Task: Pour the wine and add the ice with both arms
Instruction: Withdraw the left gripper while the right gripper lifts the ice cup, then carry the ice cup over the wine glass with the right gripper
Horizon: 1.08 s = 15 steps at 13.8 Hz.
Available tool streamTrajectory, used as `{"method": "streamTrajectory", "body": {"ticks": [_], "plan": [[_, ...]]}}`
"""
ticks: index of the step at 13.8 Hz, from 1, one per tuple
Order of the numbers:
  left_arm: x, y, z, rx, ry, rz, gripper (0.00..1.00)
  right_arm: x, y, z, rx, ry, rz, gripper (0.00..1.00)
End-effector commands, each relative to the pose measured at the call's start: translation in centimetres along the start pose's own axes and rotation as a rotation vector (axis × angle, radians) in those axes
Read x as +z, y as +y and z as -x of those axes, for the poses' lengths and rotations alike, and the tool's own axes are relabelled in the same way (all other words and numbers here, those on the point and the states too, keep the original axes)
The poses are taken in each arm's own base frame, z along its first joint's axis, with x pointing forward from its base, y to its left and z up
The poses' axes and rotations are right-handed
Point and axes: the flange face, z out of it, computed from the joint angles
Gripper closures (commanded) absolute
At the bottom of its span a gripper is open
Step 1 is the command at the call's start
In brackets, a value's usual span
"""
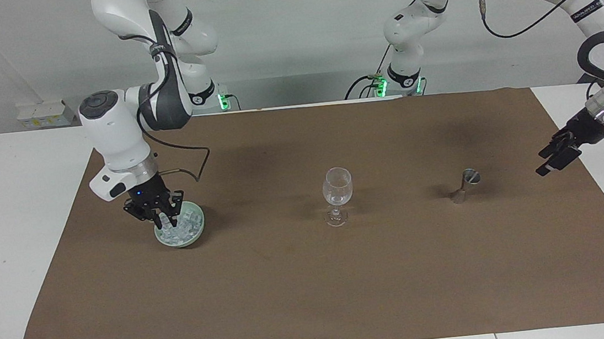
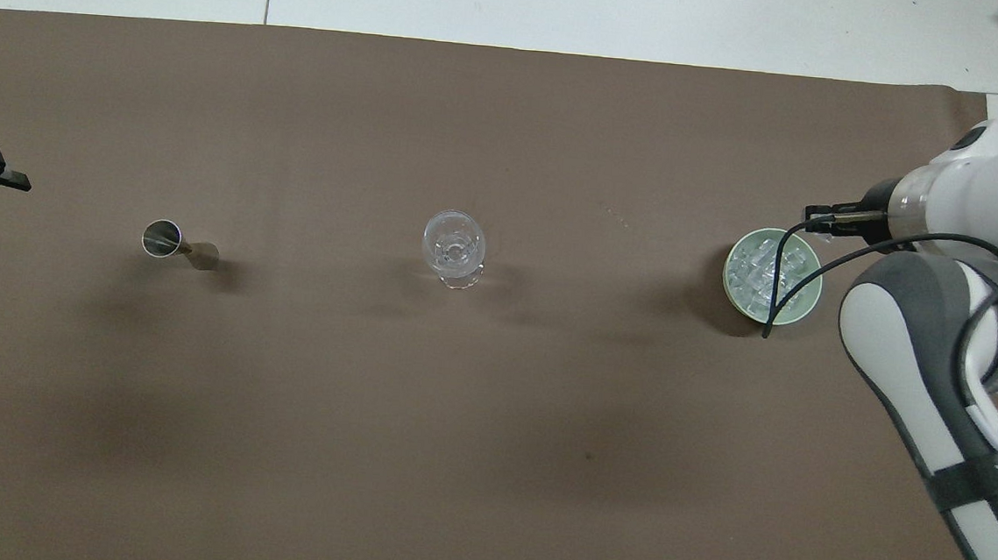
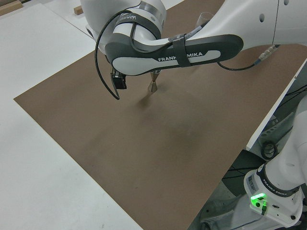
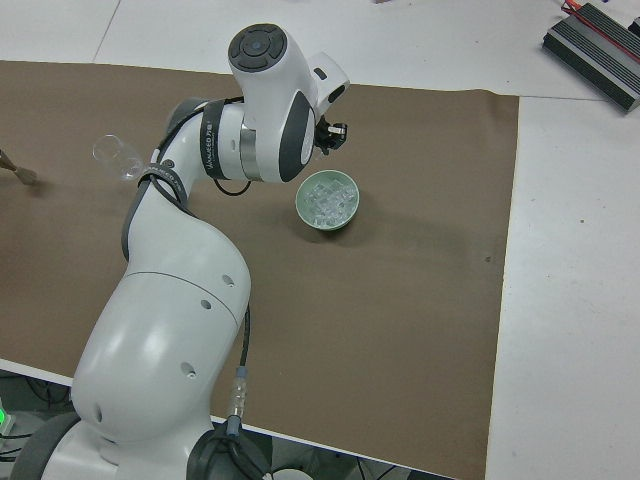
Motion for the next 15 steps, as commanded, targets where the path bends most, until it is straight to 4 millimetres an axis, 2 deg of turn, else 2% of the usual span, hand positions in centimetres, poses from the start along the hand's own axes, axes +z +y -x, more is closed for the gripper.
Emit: {"method": "streamTrajectory", "body": {"ticks": [1, 4, 6, 9, 10, 12, 15], "plan": [[-0.8, 2.7, 2.8, 0.161, -0.009, -0.099, 0.0, -4.6, -1.3, 0.4, 0.009, -0.01, -0.021, 0.96], [-0.9, 7.2, 5.3, 0.27, -0.011, -0.172, 0.0, -9.2, -3.9, -0.3, 0.034, -0.028, -0.031, 0.98], [-1.2, 9.4, 7.0, 0.316, -0.024, -0.181, 0.0, -10.8, -6.6, -0.5, 0.066, -0.035, -0.04, 0.99], [-1.8, 13.3, 10.1, 0.395, -0.028, -0.19, 0.0, -11.4, -12.4, 0.0, 0.085, -0.046, -0.048, 1.0], [-2.4, 13.5, 10.6, 0.401, -0.029, -0.192, 0.0, -11.7, -14.3, 0.1, 0.08, -0.048, -0.051, 1.0], [-4.0, 14.2, 11.9, 0.418, -0.012, -0.191, 0.0, -12.7, -16.6, -0.2, 0.092, -0.064, -0.059, 1.0], [-7.1, 14.5, 13.4, 0.47, 0.012, -0.198, 0.0, -13.7, -21.0, -0.1, 0.105, -0.078, -0.075, 1.0]]}}
